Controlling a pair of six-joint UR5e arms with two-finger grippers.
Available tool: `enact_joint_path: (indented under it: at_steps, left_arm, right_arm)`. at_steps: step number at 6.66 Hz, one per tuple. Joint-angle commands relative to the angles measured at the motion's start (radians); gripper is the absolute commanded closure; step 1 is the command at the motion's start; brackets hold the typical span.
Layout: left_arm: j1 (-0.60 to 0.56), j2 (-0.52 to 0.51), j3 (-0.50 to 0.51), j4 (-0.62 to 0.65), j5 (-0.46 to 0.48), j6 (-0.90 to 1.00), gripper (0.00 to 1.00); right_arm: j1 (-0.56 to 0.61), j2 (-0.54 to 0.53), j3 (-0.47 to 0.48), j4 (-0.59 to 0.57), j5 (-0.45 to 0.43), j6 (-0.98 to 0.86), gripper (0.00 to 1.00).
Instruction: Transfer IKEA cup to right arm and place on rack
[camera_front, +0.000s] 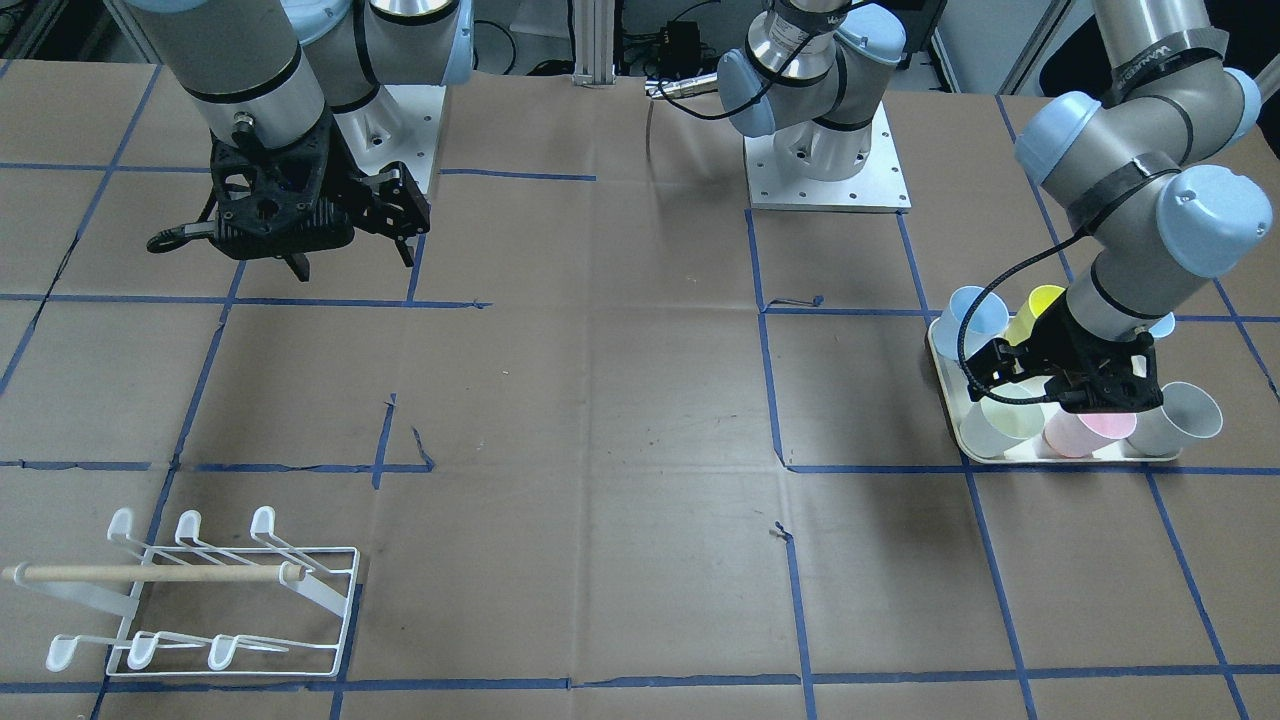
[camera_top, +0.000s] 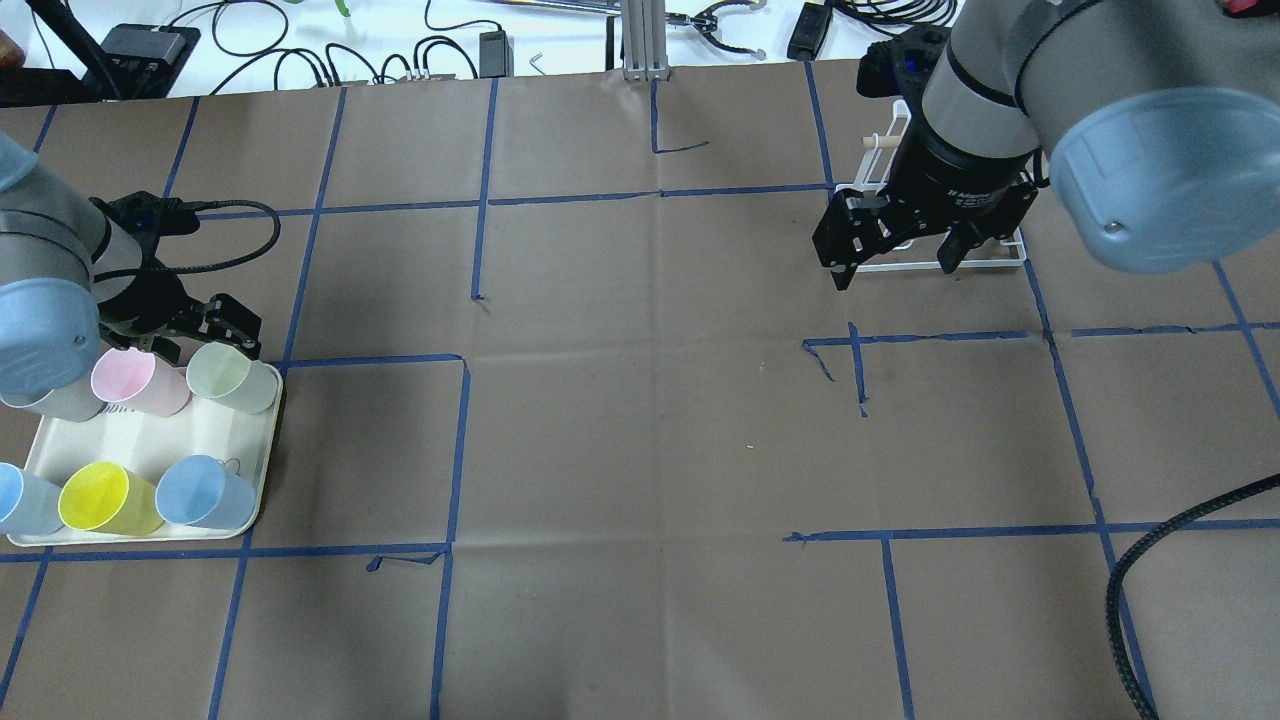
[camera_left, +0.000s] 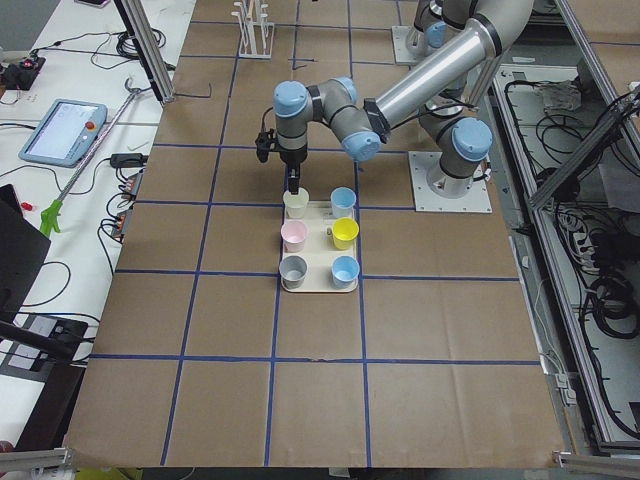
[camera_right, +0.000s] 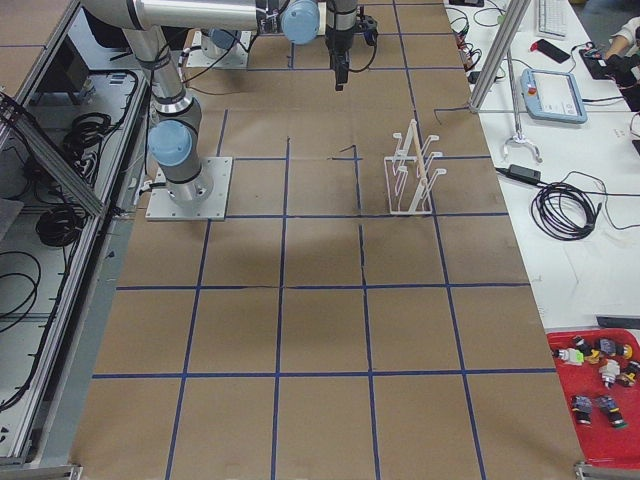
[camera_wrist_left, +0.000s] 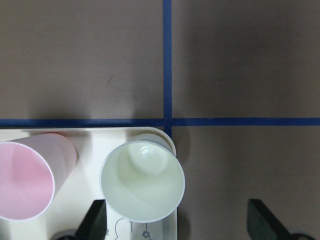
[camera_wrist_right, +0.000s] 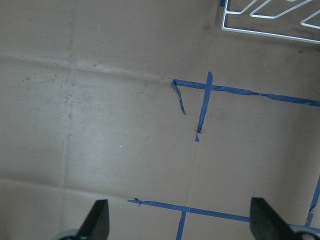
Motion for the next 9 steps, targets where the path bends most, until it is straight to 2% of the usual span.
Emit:
enact_joint_path:
  at_steps: [1, 3, 7, 8, 9]
  left_arm:
    - [0.006, -0.012, -0.040, 0.060, 0.000, -0.002, 0.01]
    - [-0.005, -0.003, -0.037, 0.060, 0.000, -0.004, 0.01]
    - [-0.008, -0.075, -0.040, 0.078, -0.002, -0.002, 0.01]
    - [-0.006, -0.060, -0.039, 0.080, 0.000, -0.002, 0.01]
    - [-0.006, -0.058, -0.036, 0.080, 0.000, -0.002, 0.12]
  right_arm:
    - [0.000, 0.000, 0.001, 0.000, -0.001, 0.000, 0.00]
    - [0.000, -0.002, 0.000, 0.001, 0.002, 0.001, 0.00]
    - [0.000, -0.002, 0.000, 0.003, 0.000, 0.000, 0.00]
    - [0.000, 0.000, 0.001, 0.003, 0.000, 0.000, 0.00]
    - [0.000, 0.001, 0.001, 0.001, 0.000, 0.000, 0.00]
